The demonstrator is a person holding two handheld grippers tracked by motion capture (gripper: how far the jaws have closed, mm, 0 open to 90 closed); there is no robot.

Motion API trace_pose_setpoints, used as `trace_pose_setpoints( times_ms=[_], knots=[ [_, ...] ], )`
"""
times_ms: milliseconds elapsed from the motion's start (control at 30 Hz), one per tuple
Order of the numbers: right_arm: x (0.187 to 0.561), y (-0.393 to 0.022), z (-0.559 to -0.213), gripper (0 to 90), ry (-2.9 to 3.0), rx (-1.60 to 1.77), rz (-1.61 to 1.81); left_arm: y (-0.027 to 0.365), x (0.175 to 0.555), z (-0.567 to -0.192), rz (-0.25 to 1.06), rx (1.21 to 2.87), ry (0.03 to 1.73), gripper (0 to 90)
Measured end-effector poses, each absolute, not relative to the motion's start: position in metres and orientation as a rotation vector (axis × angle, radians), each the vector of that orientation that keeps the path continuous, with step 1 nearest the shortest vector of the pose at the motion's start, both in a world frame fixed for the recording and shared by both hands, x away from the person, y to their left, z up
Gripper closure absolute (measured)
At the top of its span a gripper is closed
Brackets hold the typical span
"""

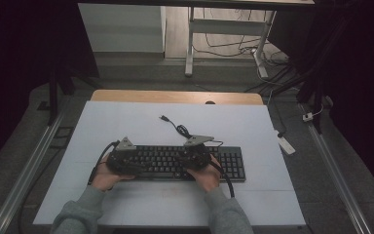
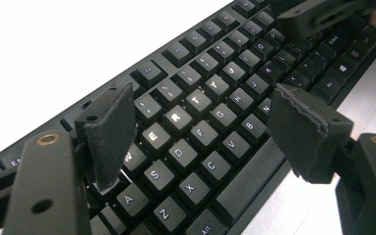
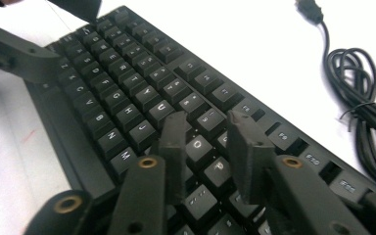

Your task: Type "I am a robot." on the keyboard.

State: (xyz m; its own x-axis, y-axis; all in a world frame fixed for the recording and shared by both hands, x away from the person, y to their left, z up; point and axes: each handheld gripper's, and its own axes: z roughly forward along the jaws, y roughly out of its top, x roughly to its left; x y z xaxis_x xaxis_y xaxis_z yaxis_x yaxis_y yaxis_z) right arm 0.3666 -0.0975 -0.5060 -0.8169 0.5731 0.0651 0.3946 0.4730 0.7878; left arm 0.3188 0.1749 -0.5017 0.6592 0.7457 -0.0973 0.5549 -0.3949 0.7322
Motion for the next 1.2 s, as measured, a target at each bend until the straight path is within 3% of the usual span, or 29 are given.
trace_pose_setpoints(
  times_ms=[367,700,933,1200],
  knots=[
    [0.347,-0.136,-0.496,55.1,2.455,0.815,1.310,0.177,0.319,-0.502,0.326,2.099,1.019,26.9],
    [0.332,-0.178,-0.497,51.5,2.402,0.850,1.300,0.180,0.318,-0.501,0.329,2.090,1.030,27.1],
    [0.328,-0.183,-0.498,50.8,2.403,0.841,1.305,0.180,0.318,-0.500,0.315,2.062,1.051,28.7],
    [0.327,-0.182,-0.498,50.8,2.402,0.828,1.313,0.176,0.317,-0.498,0.295,2.042,1.022,42.9]
  ],
)
